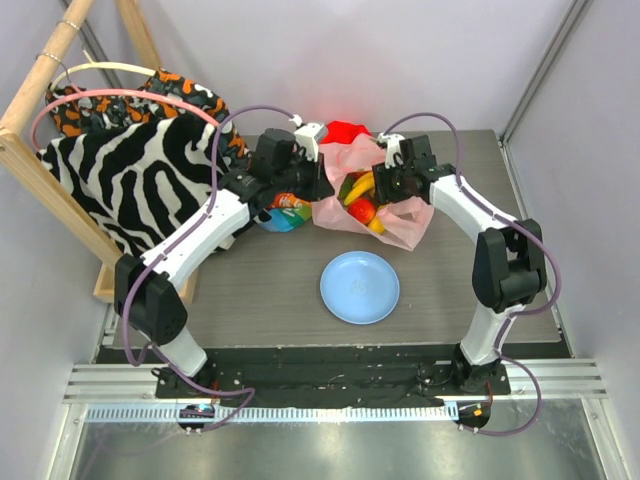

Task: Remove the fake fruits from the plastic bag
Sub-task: Take out the fake fruit from the plastic bag.

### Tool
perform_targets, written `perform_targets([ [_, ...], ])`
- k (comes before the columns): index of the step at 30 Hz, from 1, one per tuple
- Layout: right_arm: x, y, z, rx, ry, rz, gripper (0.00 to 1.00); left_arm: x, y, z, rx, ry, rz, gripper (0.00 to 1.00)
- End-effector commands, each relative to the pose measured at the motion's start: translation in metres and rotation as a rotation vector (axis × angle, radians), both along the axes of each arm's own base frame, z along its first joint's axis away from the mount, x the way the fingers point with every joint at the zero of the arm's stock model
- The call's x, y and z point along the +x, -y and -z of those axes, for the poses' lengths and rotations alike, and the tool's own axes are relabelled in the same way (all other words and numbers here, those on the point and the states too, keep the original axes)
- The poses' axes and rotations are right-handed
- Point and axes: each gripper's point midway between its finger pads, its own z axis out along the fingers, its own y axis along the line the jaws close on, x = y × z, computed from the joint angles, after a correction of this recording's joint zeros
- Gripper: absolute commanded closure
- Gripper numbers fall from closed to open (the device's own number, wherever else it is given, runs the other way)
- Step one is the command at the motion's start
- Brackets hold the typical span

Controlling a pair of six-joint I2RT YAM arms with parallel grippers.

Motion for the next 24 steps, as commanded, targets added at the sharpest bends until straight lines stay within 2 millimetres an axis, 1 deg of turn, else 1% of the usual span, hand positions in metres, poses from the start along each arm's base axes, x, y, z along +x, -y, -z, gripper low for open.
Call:
perform_targets([
  [1,0.029,0.044,-0.015,-0.133,0.101,0.173,0.50,-0.003,-0.001,-0.015,-0.034,0.044,0.008,1.00],
  [2,0.032,0.055,-0.015,-0.167,0.111,0.213,0.50,-0.004,-0.001,-0.013,-0.032,0.041,0.010,1.00],
  [4,0.036,0.068,-0.009,-0.188,0.103,0.233,0.50,-0.003,-0.002,-0.009,-0.025,0.039,0.012,1.00],
  [8,0.041,0.079,0.010,-0.222,0.074,0.234,0.49,-0.001,0.003,-0.008,-0.029,0.034,0.025,1.00],
  [10,0.046,0.078,0.013,-0.222,0.071,0.223,0.49,0.002,0.005,-0.004,-0.027,0.028,0.028,1.00],
  [11,0.048,0.078,0.022,-0.225,0.057,0.217,0.49,0.005,0.006,-0.006,-0.028,0.034,0.025,1.00],
  [12,0.054,0.074,0.019,-0.212,0.068,0.206,0.48,0.006,0.007,-0.004,-0.023,0.032,0.027,1.00],
  [13,0.056,0.073,0.021,-0.209,0.065,0.200,0.48,0.008,0.007,-0.004,-0.020,0.034,0.025,1.00],
  [14,0.058,0.073,0.029,-0.214,0.051,0.198,0.48,0.009,0.007,-0.004,-0.017,0.039,0.025,1.00],
  [17,0.067,0.071,0.031,-0.216,0.055,0.193,0.46,0.011,0.008,0.000,-0.009,0.035,0.025,1.00],
  [18,0.069,0.065,0.036,-0.196,0.044,0.167,0.46,0.012,0.008,0.002,-0.006,0.035,0.027,1.00],
  [19,0.070,0.064,0.038,-0.193,0.042,0.163,0.46,0.012,0.009,0.004,-0.003,0.033,0.028,1.00],
  [21,0.075,0.067,0.047,-0.202,0.036,0.171,0.48,0.014,0.009,0.005,-0.003,0.031,0.026,1.00],
  [22,0.077,0.068,0.049,-0.204,0.036,0.174,0.52,0.014,0.010,0.007,0.001,0.027,0.026,1.00],
  [23,0.079,0.070,0.049,-0.210,0.039,0.175,0.62,0.015,0.009,0.008,0.001,0.025,0.024,1.00],
  [24,0.083,0.071,0.046,-0.208,0.048,0.175,0.68,0.016,0.011,0.009,0.001,0.025,0.026,1.00],
])
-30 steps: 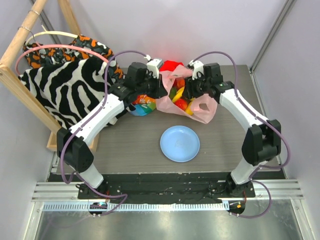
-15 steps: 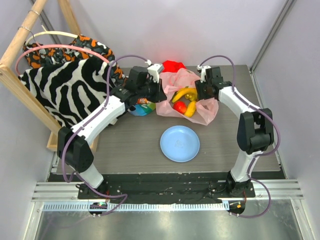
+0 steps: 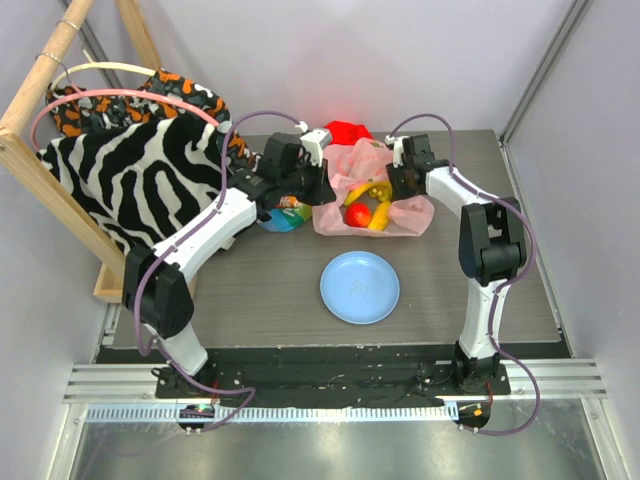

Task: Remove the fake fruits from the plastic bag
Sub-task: Take out the fake fruit from the plastic bag, then place the fake fruit in the plastic bag.

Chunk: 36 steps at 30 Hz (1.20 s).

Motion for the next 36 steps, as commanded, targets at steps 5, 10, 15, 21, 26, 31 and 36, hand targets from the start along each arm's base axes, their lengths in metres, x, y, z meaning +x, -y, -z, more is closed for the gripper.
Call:
perform_targets([
  [5,0.022,-0.005,-0.071,0.090,0.150,-0.077,0.82,0.016,0.010,-0.024,-0.039,0.077,0.011,1.00],
  [10,-0.024,-0.029,-0.104,0.204,0.139,-0.229,0.87,0.022,0.013,-0.027,-0.049,0.082,0.008,1.00],
  [15,-0.077,-0.035,-0.101,0.224,0.078,-0.362,0.85,0.035,0.010,-0.039,-0.033,0.129,-0.032,1.00],
  [21,-0.109,-0.036,-0.096,0.216,0.063,-0.470,0.83,0.050,0.004,-0.040,0.008,0.161,-0.080,1.00],
  [26,-0.120,-0.026,-0.083,0.174,0.048,-0.476,0.79,0.056,0.000,-0.044,0.018,0.183,-0.080,1.00],
  [31,-0.123,-0.034,-0.088,0.202,0.056,-0.473,0.76,0.047,-0.002,-0.033,0.017,0.141,-0.067,1.00],
  [36,-0.126,-0.025,-0.080,0.135,0.045,-0.438,0.49,0.038,-0.004,-0.018,0.026,0.104,-0.057,1.00],
])
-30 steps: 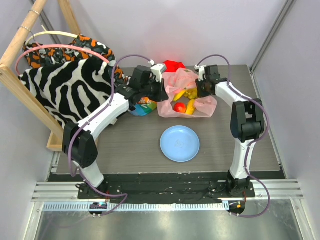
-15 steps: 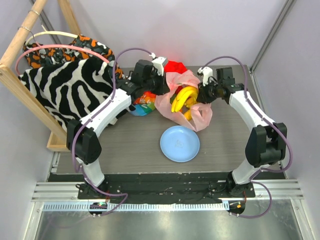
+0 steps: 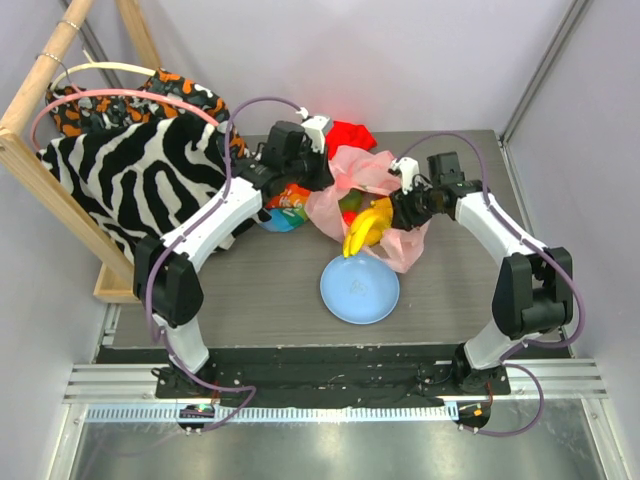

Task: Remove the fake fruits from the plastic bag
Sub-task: Place the fake fruit in the plastic bag, then take out the fake fruit from the plastic bag.

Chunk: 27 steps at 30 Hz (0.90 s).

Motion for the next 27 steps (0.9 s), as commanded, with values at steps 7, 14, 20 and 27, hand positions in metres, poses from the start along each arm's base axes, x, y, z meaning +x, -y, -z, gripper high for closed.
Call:
perform_targets([
  [7,-0.008,-0.025,-0.093,0.082,0.171,-0.176,0.45,-0.006,0.005,0.014,-0.034,-0.062,0.019,1.00],
  [14,-0.007,-0.054,-0.079,-0.051,0.266,-0.457,0.46,0.001,-0.001,0.022,-0.038,-0.094,-0.030,1.00],
  [20,-0.021,-0.054,-0.024,-0.130,0.135,-0.613,0.44,0.007,-0.018,0.032,-0.088,-0.168,-0.096,1.00],
  [27,-0.051,-0.037,-0.003,-0.216,0.079,-0.757,0.39,0.005,-0.018,0.032,-0.094,-0.170,-0.091,1.00],
])
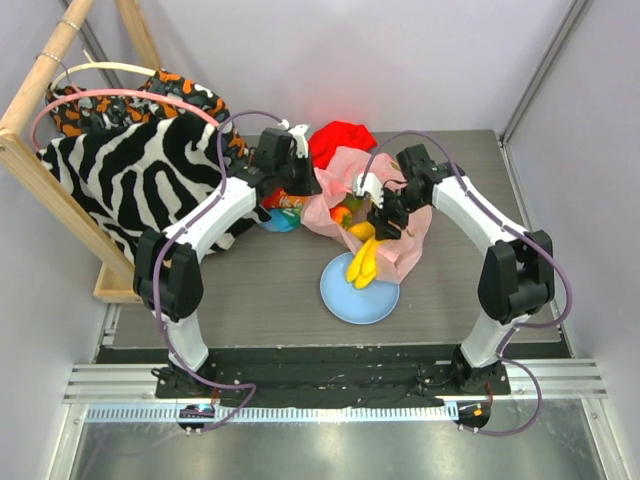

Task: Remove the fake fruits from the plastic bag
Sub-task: Take out the fake fruit from the plastic bag.

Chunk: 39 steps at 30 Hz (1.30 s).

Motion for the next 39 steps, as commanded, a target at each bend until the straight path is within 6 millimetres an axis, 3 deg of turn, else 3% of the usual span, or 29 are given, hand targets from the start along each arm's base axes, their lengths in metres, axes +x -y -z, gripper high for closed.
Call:
perform_targets([
  [1,-0.029,0.019,0.002,-0.101,0.039,-0.153,0.37,0.000,0.009,-0.018,-0.054,0.035,0.016,1.00],
  [5,-0.056,0.026,0.005,-0.149,0.088,-0.259,0.34,0.000,0.012,-0.017,-0.062,0.027,0.021,1.00],
  [12,-0.075,0.026,0.022,-0.198,0.227,-0.389,0.27,0.000,0.011,-0.016,-0.060,0.025,0.023,1.00],
  [20,-0.069,0.012,0.031,-0.189,0.192,-0.408,0.31,-0.001,0.011,-0.017,-0.058,0.036,0.028,1.00],
  [24,-0.062,0.003,0.041,-0.199,0.175,-0.417,0.39,0.001,0.011,-0.018,-0.058,0.045,0.032,1.00],
  [25,-0.061,0.002,0.040,-0.207,0.166,-0.423,0.56,0.002,0.011,-0.018,-0.056,0.051,0.034,1.00],
  [26,-0.062,0.001,0.045,-0.221,0.136,-0.431,0.65,0.004,0.012,-0.021,-0.057,0.058,0.033,1.00],
  [28,-0.057,-0.002,0.031,-0.217,0.117,-0.390,0.82,0.006,0.012,-0.021,-0.056,0.060,0.031,1.00],
  [32,-0.044,-0.009,-0.013,-0.155,0.180,-0.297,0.89,0.013,0.018,-0.027,-0.085,0.067,0.025,1.00],
  [34,-0.039,-0.017,-0.050,-0.090,0.244,-0.255,0.90,0.018,0.022,-0.031,-0.103,0.071,0.025,1.00],
  [37,-0.045,-0.028,-0.094,0.011,0.271,-0.183,0.93,0.025,0.028,-0.036,-0.125,0.074,0.023,1.00],
  [39,-0.052,-0.034,-0.109,0.062,0.238,-0.127,0.93,0.028,0.031,-0.040,-0.135,0.079,0.023,1.00],
])
